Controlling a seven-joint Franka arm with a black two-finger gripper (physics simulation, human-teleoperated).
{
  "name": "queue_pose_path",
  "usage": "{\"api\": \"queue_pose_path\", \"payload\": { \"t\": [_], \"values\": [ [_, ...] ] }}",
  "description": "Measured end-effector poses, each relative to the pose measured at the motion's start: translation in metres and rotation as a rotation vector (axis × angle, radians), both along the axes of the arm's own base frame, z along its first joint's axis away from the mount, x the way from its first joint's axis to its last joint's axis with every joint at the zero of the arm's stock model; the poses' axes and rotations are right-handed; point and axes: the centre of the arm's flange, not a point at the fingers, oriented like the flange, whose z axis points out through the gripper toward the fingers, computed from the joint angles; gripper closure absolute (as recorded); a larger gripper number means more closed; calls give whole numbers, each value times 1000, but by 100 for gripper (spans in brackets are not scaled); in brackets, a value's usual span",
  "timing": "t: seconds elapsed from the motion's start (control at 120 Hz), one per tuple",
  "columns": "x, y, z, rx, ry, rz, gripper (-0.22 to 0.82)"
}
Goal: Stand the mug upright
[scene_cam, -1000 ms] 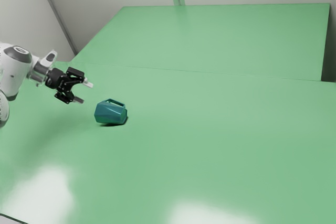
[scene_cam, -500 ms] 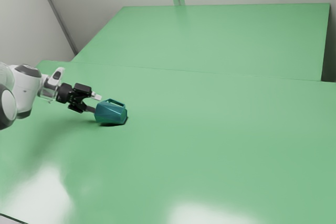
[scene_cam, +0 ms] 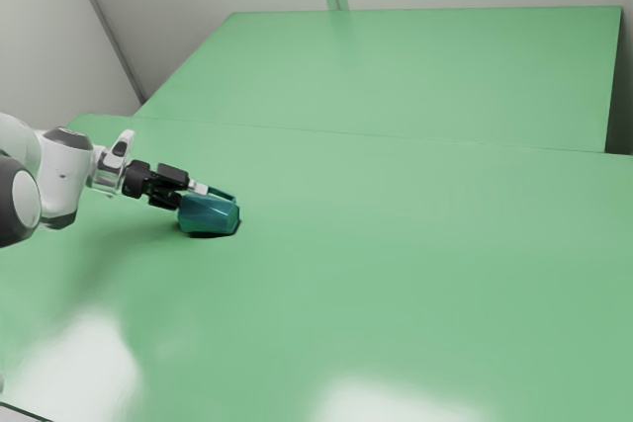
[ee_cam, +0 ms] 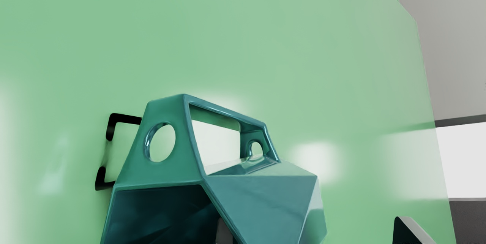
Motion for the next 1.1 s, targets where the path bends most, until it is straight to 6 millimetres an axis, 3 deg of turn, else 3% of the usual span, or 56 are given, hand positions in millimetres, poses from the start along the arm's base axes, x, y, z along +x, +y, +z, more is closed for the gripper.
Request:
{"api": "queue_pose_path", "payload": {
  "t": [0.3, 0.617, 0.867, 0.975, 1.05, 1.1],
  "values": [
    [4, -6, 3, -8, -45, -10, 63],
    [7, -14, 4, -14, -70, -18, 76],
    [45, -48, 67, 75, -160, -136, 77],
    [65, -63, 99, 305, -132, -300, 78],
    [83, -86, 130, 537, -101, -450, 78],
    [90, -101, 138, 679, -60, -529, 78]
  ]
}}
